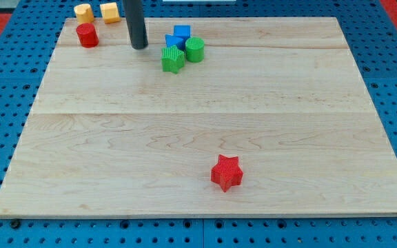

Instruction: Move red circle away from the top left of the board

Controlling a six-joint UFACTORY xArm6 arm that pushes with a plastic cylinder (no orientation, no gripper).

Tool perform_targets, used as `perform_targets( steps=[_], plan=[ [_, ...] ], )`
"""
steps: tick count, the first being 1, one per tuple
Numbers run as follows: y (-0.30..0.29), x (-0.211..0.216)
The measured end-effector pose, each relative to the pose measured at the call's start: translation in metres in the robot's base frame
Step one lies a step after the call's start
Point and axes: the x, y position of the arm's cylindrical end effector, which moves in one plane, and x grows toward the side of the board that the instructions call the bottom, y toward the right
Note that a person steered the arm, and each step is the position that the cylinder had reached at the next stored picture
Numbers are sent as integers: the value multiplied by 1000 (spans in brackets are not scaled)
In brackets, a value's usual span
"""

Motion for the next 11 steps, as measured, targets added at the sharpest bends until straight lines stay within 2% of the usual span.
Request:
perform_targets(
  steps=[2, 3, 4, 5, 6, 7, 8, 10, 11],
  plan=[
    [-49, -36],
    [-69, -37],
    [-72, -11],
    [-77, -6],
    [-92, -29],
    [-115, -22],
    [-120, 18],
    [-86, 130],
    [-99, 116]
  ],
)
